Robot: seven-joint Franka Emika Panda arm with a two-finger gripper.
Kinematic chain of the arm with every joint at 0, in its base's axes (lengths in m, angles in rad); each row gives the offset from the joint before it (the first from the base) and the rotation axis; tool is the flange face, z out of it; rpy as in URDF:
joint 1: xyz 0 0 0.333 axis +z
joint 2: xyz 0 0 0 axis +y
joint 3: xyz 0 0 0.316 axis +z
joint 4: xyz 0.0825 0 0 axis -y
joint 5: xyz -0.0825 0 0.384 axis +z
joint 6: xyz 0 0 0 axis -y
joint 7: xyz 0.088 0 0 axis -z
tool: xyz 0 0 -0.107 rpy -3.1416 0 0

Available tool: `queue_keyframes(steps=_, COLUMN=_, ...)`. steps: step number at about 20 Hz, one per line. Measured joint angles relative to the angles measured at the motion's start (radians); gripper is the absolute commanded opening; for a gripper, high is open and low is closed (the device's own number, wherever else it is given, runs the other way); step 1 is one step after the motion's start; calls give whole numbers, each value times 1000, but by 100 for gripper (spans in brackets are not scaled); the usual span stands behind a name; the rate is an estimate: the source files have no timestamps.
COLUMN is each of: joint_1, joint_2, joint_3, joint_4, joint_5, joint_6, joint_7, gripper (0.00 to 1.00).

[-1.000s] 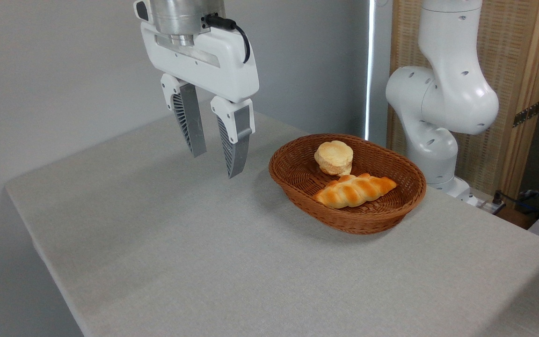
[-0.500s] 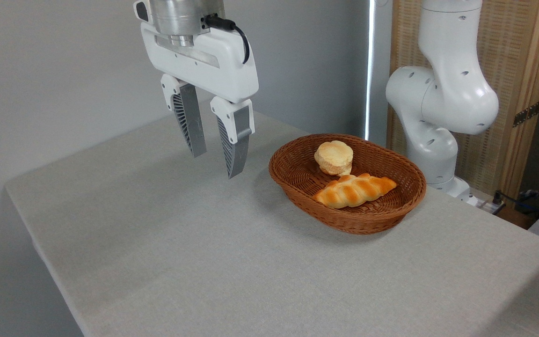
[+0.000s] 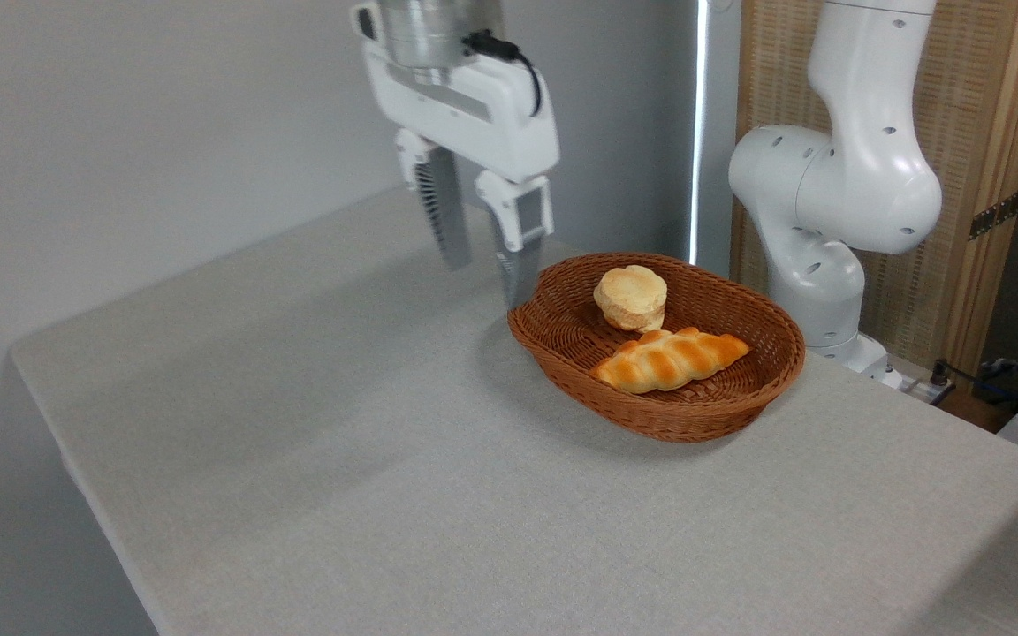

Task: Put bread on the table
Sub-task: 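Move the open gripper over the round bun and lower onto it, then close the gripper on the round bun in the basket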

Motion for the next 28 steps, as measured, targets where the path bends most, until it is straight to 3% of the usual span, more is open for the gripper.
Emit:
queue_keyframes(steps=3, joint_1=-11, joint_2=-102, joint_3=-28, joint_4=-141, joint_5=-2, joint_6=9, joint_7=7, gripper=100)
queue_keyframes(steps=7, joint_1=-83, joint_2=-213, joint_3=-53, joint_4=-310, joint_5=-59, joint_6=-3, joint_7=6, gripper=100)
queue_keyframes(steps=13, joint_1=-148, joint_2=-313, joint_3=-113, joint_4=-451, joint_5=-77, joint_6=-144, joint_7=8, gripper=100)
queue_keyframes(steps=16, joint_1=-182, joint_2=-323, joint_3=-116, joint_4=-515, joint_5=-78, joint_6=-138, joint_7=8, gripper=100)
queue_keyframes(steps=28, joint_1=-183, joint_2=-321, joint_3=-116, joint_4=-540, joint_5=-78, joint_6=-75, joint_7=8, gripper=100)
